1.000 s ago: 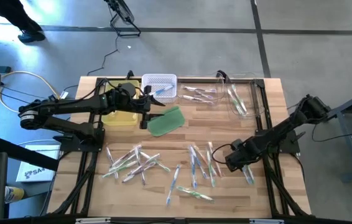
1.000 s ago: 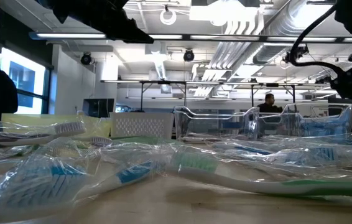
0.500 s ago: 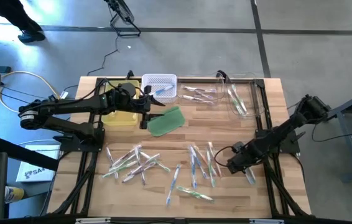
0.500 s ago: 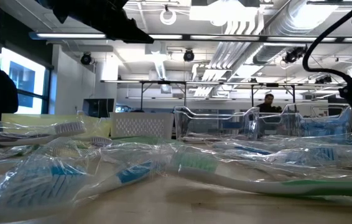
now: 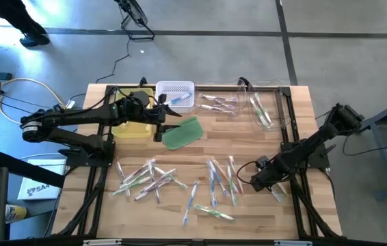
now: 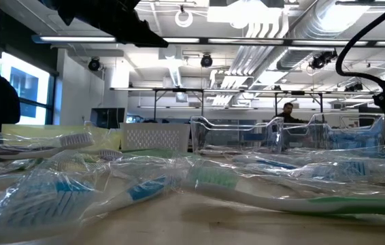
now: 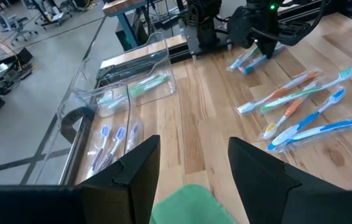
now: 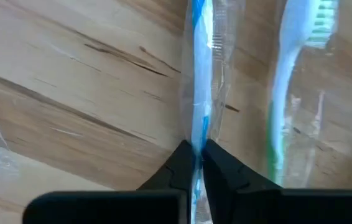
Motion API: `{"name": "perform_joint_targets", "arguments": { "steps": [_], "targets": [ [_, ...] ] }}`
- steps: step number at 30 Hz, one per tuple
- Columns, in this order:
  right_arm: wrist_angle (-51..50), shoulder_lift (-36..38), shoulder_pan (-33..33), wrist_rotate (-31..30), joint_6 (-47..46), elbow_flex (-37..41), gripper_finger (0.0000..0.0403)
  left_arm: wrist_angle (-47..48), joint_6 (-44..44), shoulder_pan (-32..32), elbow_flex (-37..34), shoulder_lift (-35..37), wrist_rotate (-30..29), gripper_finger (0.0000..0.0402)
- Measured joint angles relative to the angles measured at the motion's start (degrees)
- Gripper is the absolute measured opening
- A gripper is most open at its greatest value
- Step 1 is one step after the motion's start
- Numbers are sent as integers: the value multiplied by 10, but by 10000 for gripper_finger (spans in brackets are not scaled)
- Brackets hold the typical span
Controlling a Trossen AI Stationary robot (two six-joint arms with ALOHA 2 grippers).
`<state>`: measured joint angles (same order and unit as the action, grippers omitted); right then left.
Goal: Pick & Place Toothbrushes
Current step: Put the blue toothbrush into the white bin
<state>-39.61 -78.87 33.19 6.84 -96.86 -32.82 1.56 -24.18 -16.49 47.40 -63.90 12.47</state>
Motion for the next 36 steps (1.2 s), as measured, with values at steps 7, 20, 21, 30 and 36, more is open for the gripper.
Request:
{"name": "perform_joint_targets", "arguments": {
  "steps": [7,20,21,30,36],
  "targets": [
    [31,2,-1,-3,40,0,12,1,4,0,0,0,0,184],
    [113,31,-34,-66,136,-1,8,-1,31,0,0,0,0,184],
    [108,33,-40,-70,148,-3,8,-1,34,0,0,0,0,184],
    [80,60,-110,-112,272,-6,8,-1,37,0,0,0,-1,184],
    [81,78,-156,-130,367,-7,7,-6,37,0,0,0,-1,184]
  ]
}}
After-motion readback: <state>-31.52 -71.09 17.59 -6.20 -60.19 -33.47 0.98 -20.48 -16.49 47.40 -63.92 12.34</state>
